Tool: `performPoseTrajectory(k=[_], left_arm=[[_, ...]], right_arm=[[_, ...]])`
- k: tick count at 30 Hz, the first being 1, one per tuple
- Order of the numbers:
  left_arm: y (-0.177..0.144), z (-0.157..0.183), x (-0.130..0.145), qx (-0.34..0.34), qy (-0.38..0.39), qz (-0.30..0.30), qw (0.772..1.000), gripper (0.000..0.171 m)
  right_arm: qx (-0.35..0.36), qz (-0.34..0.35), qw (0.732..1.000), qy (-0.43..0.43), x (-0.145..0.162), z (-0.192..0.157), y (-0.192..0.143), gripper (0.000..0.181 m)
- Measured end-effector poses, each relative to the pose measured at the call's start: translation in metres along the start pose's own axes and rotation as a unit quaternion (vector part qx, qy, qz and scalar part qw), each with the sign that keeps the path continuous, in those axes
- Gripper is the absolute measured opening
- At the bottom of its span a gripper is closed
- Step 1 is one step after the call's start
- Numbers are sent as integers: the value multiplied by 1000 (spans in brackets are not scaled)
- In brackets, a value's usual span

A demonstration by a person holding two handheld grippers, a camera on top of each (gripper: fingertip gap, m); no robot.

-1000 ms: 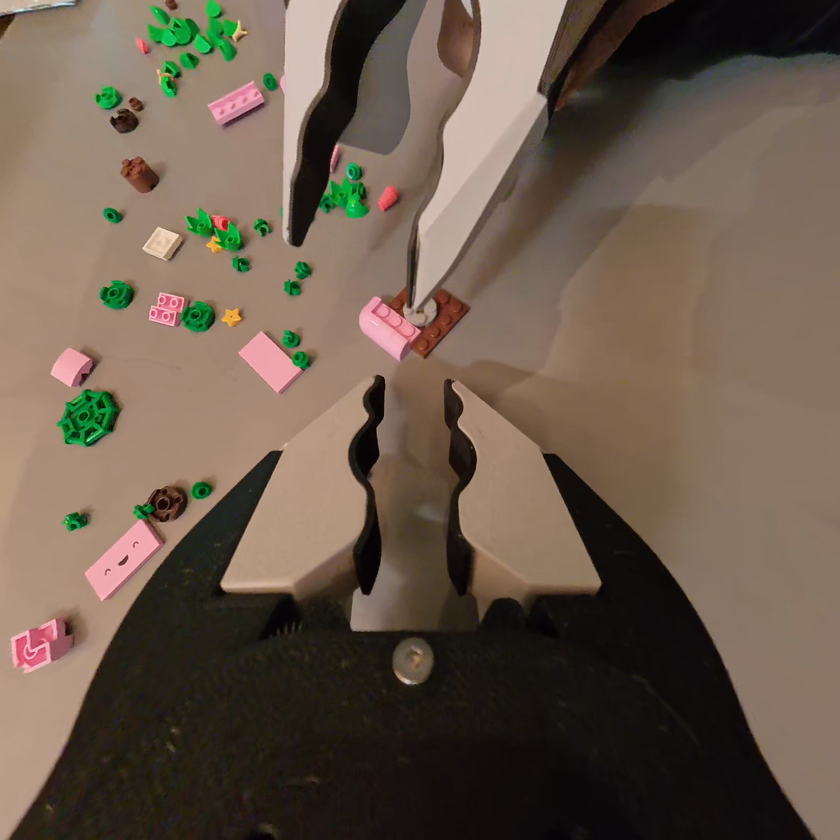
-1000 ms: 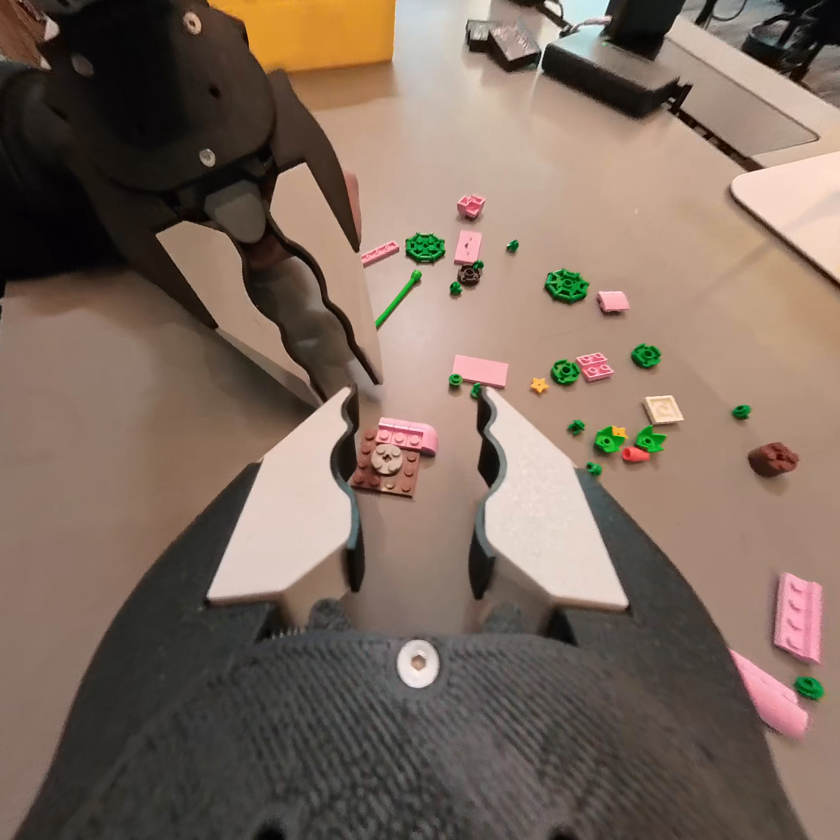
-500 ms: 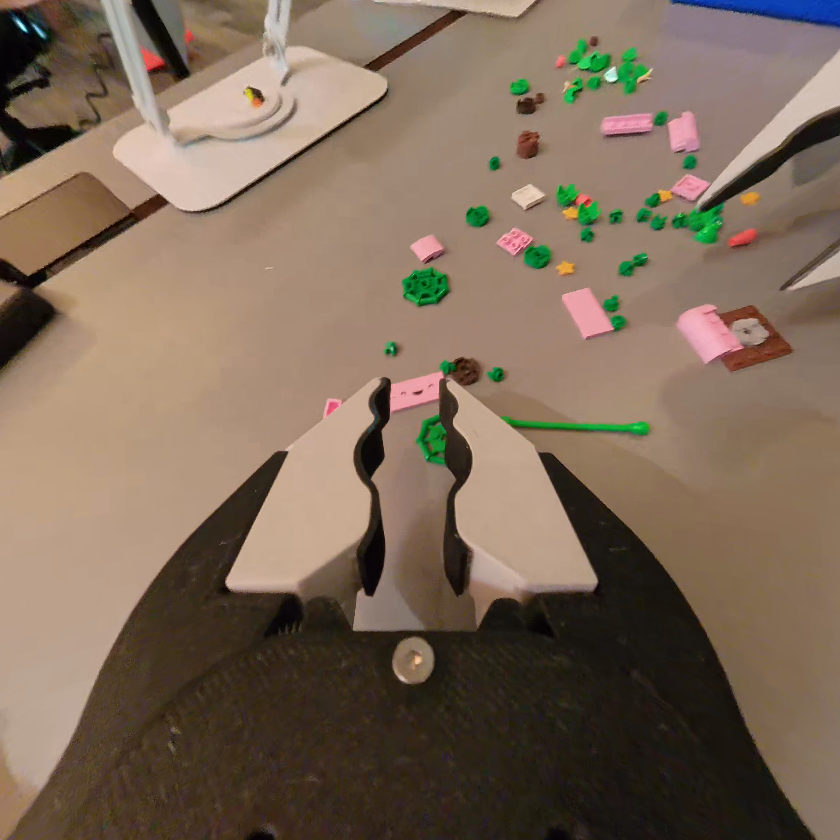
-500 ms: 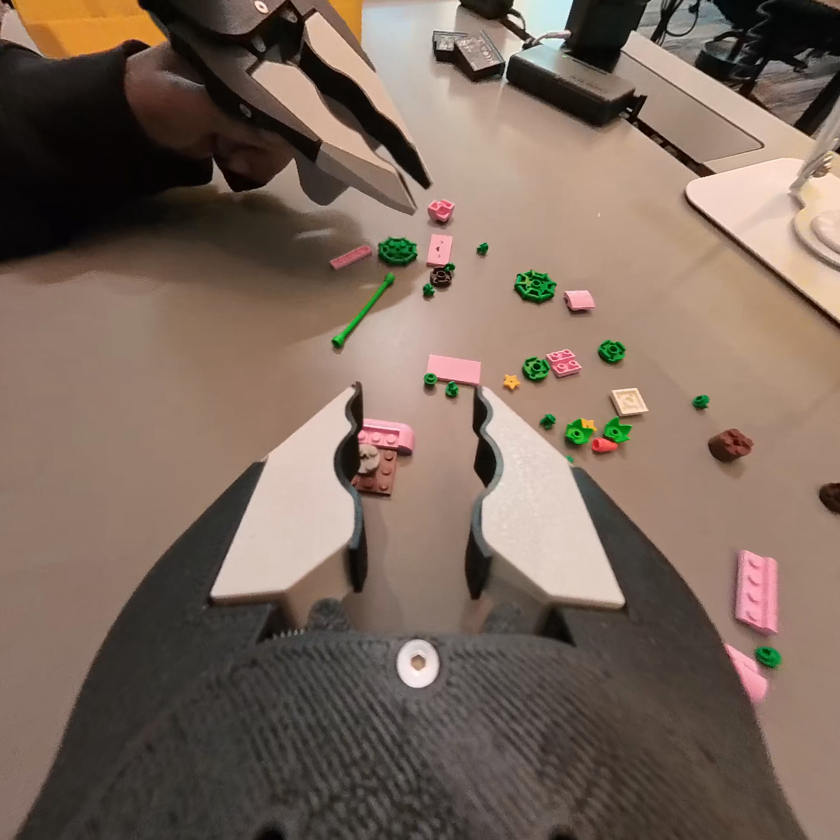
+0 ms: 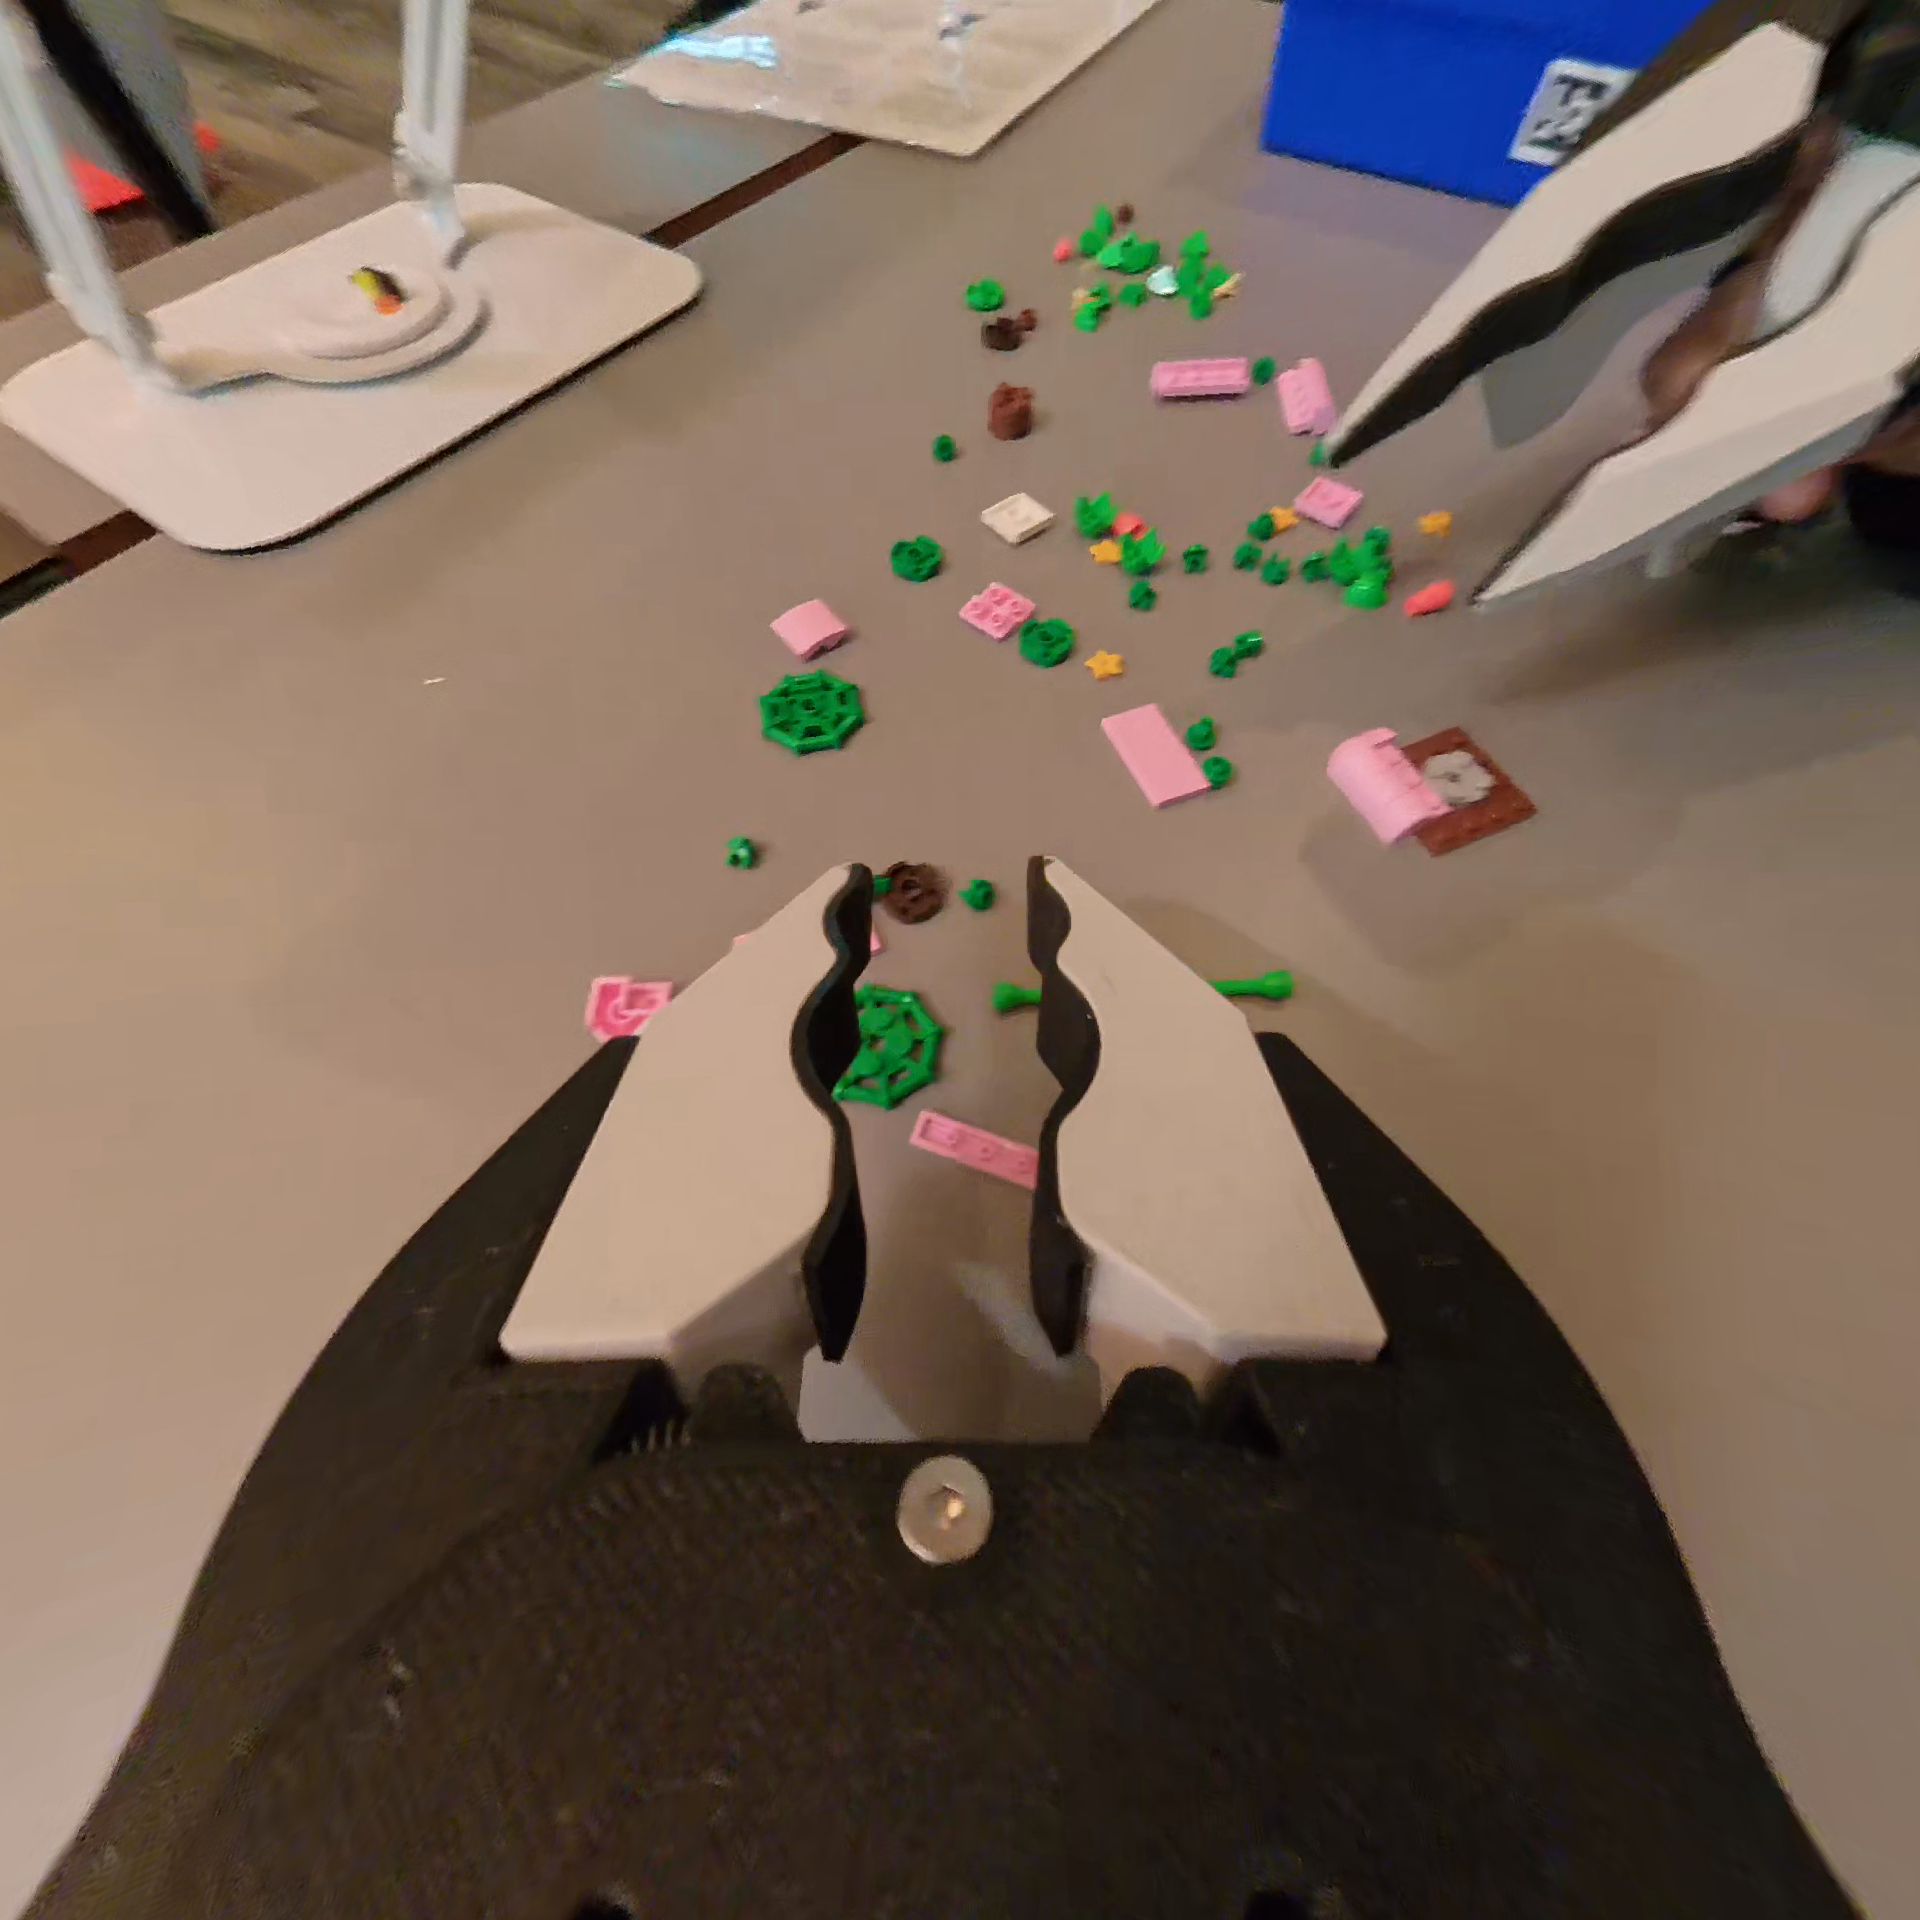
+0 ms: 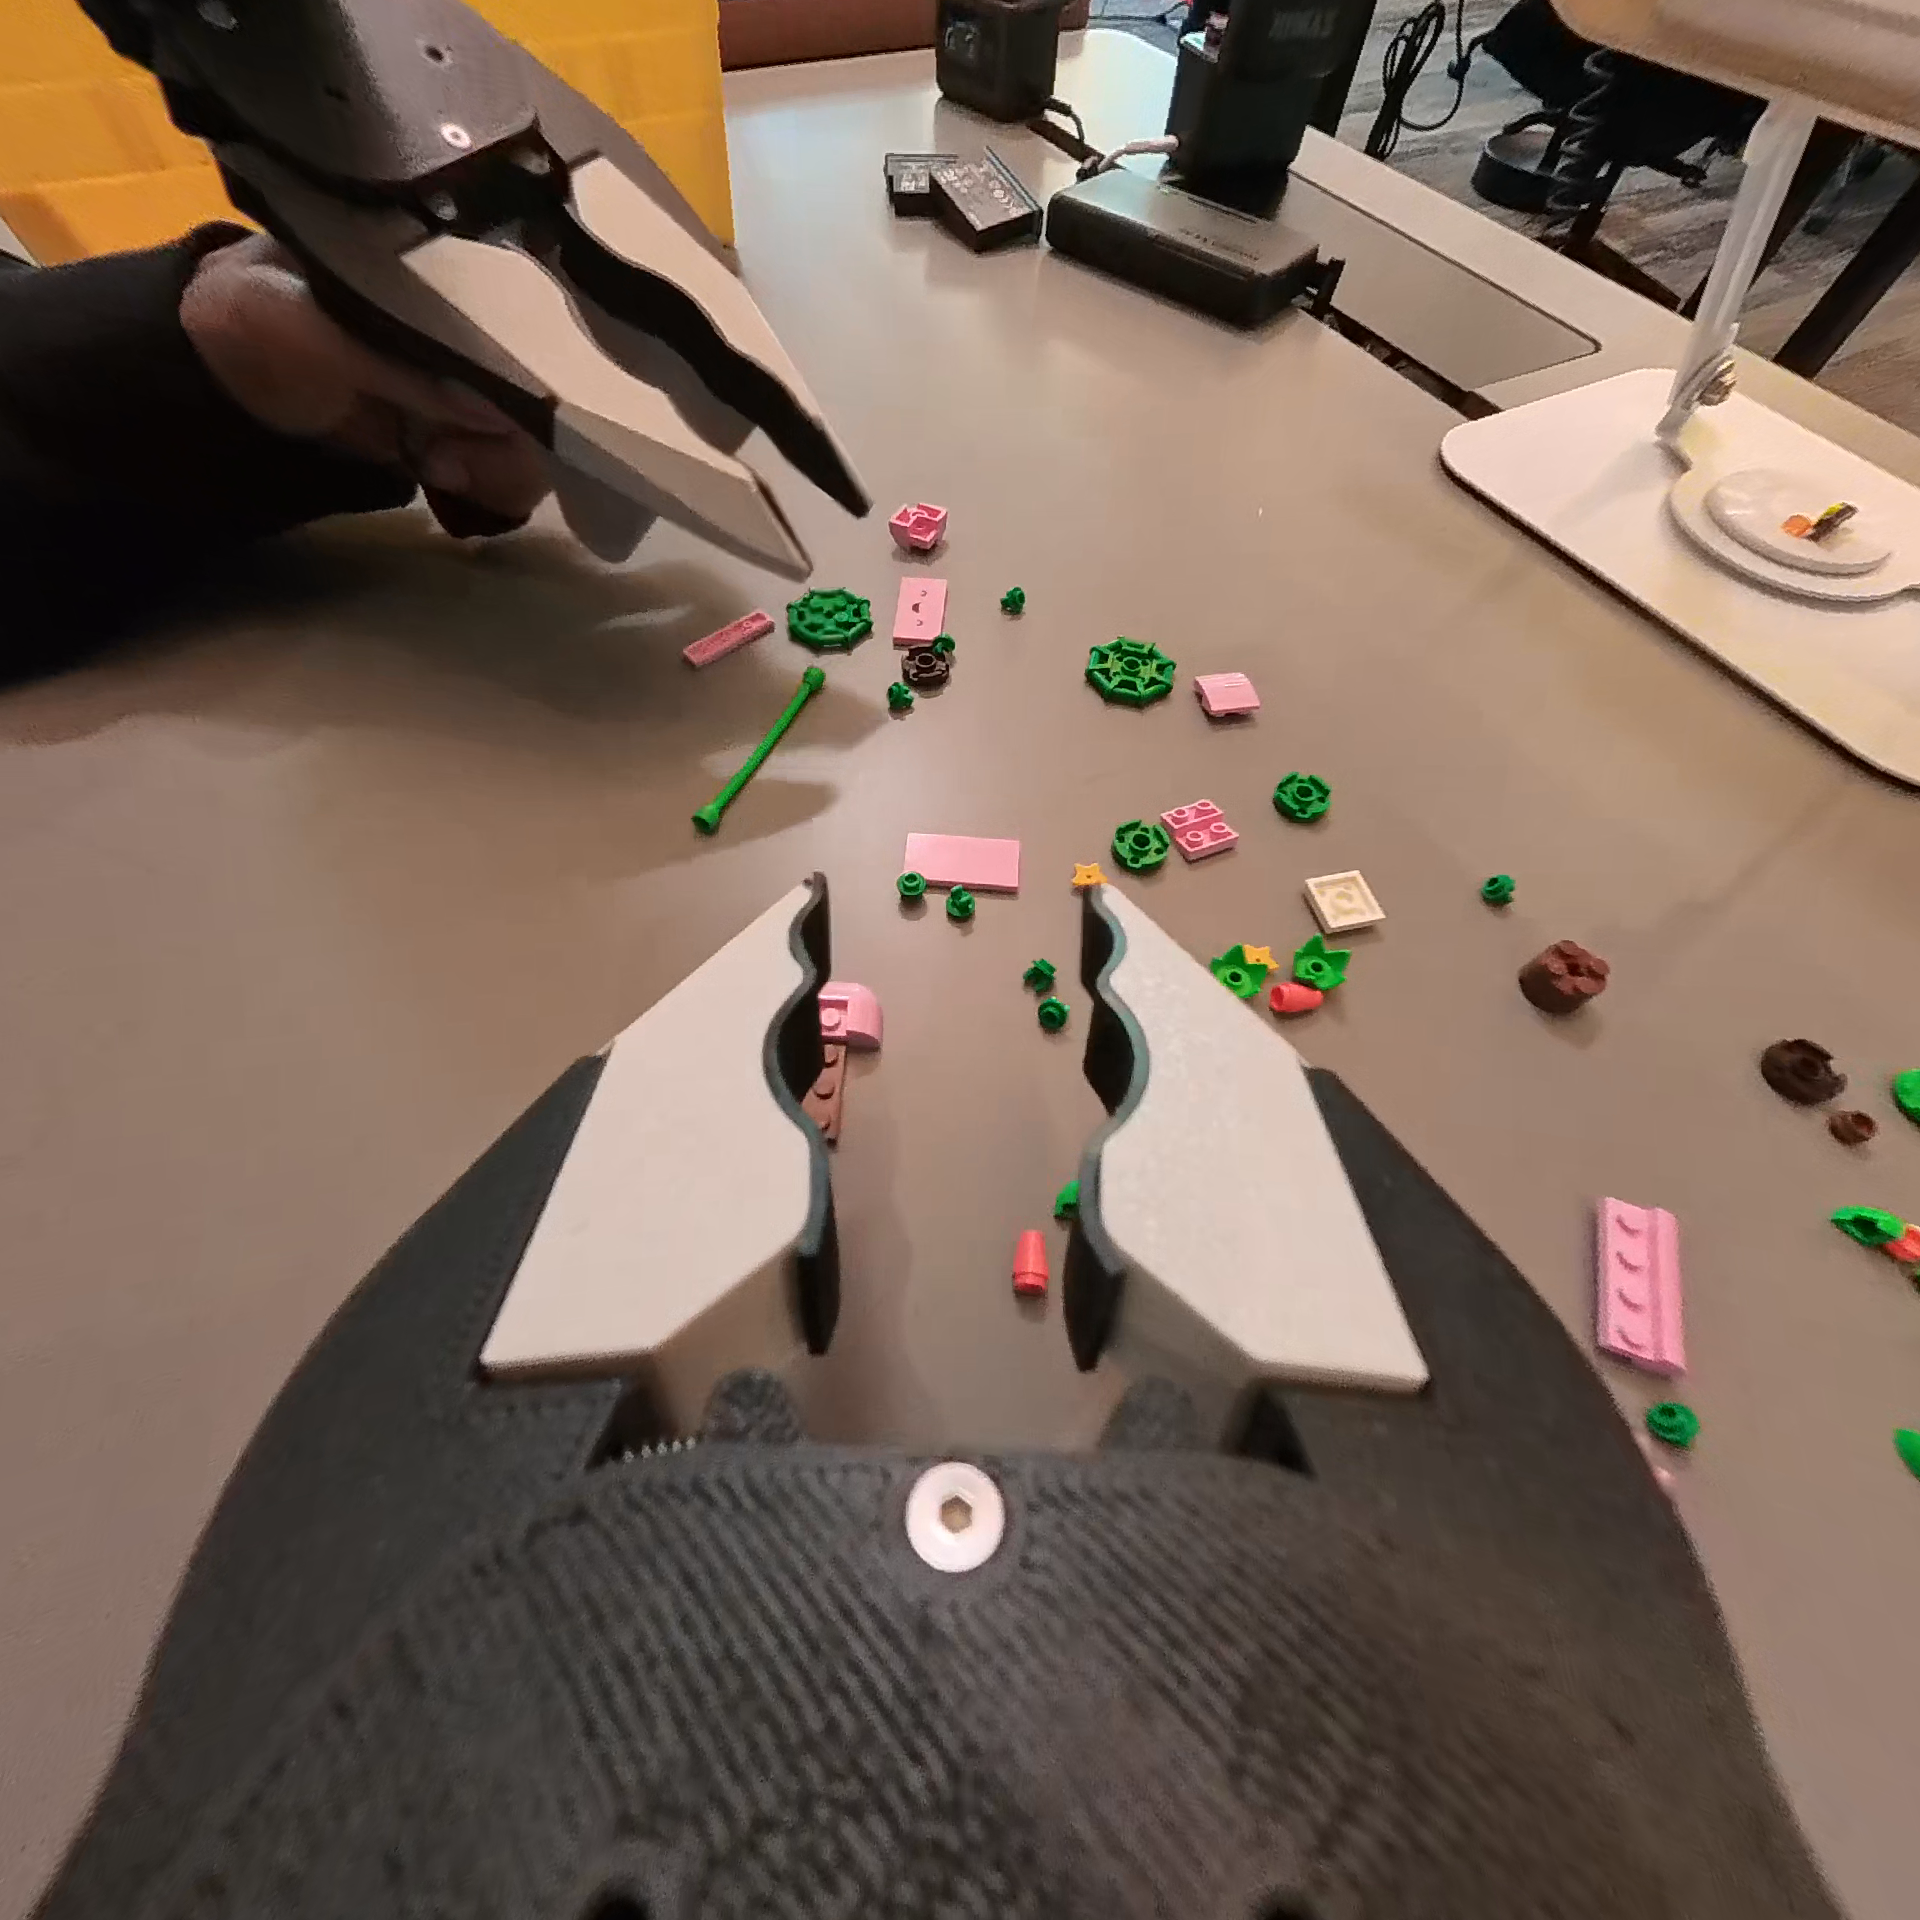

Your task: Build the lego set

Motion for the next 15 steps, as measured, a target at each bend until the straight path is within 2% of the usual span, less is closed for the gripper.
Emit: performPoseTrajectory(k=[7,15], left_arm=[[14,22,9,-2,79,-41,996,33],[12,22,5,-5,72,-26,997,32]], right_arm=[[34,21,999,8,-7,16,-13,48],[53,71,996,14,-23,24,-32,48]])
Point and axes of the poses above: each gripper's, where its closed fingertips meet, y out along the fingers, x out of its underside, z = x × y across the jaws, the point moved 2 cm from there along -y, back along the fingers, and after that the axes turned 6 degrees about -z, right-handed, at the moved point
